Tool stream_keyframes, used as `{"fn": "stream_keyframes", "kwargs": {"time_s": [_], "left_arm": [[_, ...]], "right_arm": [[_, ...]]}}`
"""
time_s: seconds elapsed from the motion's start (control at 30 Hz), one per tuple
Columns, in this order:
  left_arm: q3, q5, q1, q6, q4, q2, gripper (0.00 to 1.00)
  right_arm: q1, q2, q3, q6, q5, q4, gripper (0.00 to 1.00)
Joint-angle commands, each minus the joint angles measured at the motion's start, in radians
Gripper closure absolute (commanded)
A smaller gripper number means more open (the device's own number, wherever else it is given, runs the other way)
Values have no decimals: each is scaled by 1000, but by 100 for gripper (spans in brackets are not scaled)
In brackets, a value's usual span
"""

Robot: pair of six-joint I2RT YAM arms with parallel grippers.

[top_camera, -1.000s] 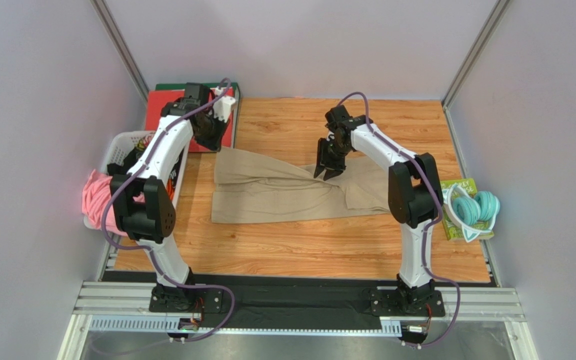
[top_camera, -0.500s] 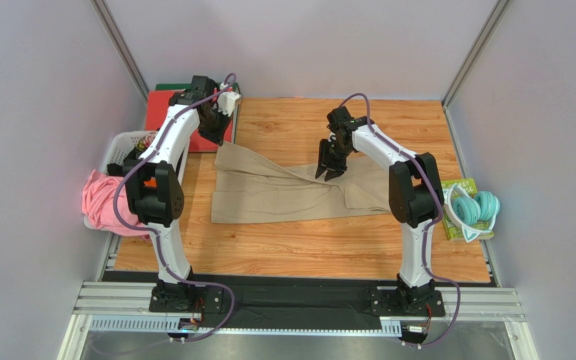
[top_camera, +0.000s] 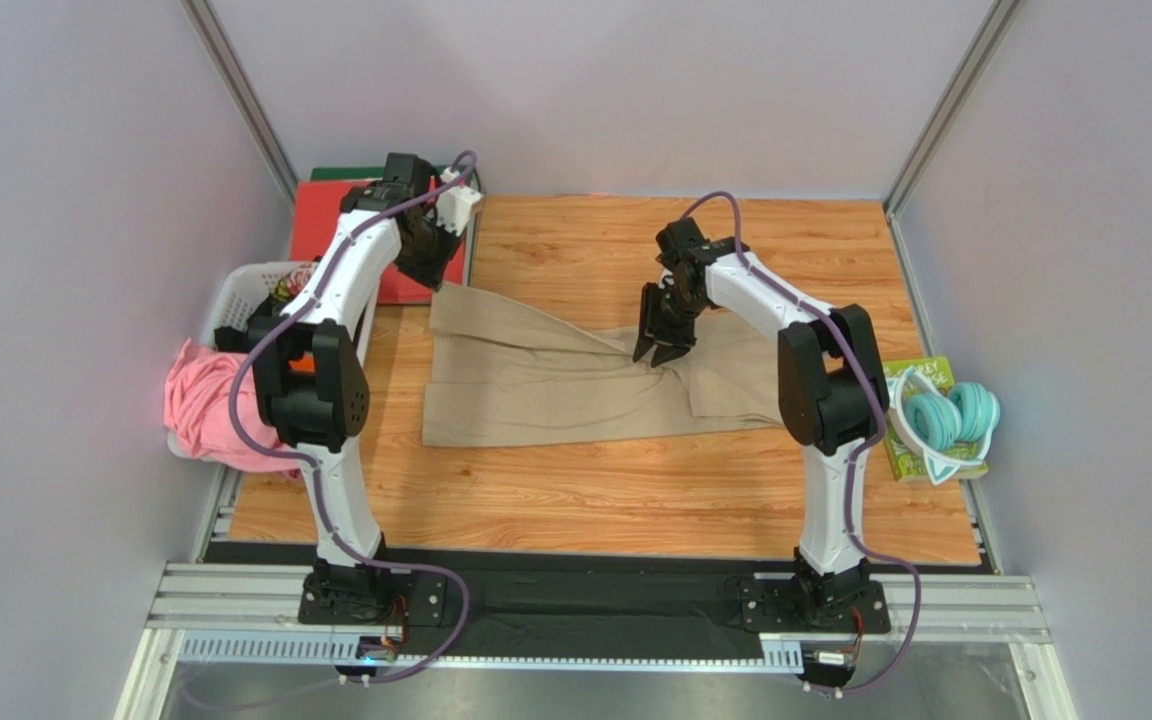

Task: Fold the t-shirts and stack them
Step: Fold the tshirt

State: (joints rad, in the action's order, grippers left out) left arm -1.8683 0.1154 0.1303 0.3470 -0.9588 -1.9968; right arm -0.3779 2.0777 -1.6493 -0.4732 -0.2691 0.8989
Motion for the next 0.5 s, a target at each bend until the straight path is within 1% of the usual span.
{"fn": "stream_keyframes", "kwargs": {"time_s": [0.0, 0.03, 0.07, 0.13, 0.17, 0.27, 0.47], "left_arm": [[199, 12, -4, 47, 26, 169, 100], [236, 9, -4, 53, 31, 190, 100], [307, 10, -4, 63, 35, 208, 100], [372, 10, -4, 66, 52, 262, 100], [429, 13, -4, 69, 57, 279, 100], [507, 21, -4, 66, 72, 326, 100], [557, 30, -4, 47, 78, 348, 100]], "right_arm": [[10, -33, 2, 11, -10, -23, 62], [11, -34, 2, 11, -12, -22, 62], [14, -36, 3, 11, -13, -23, 62], [17, -39, 6, 13, -12, -23, 62], [19, -39, 11, 16, -12, -23, 62], [25, -47, 17, 18, -10, -23, 62], [30, -57, 20, 21, -7, -14, 62]]}}
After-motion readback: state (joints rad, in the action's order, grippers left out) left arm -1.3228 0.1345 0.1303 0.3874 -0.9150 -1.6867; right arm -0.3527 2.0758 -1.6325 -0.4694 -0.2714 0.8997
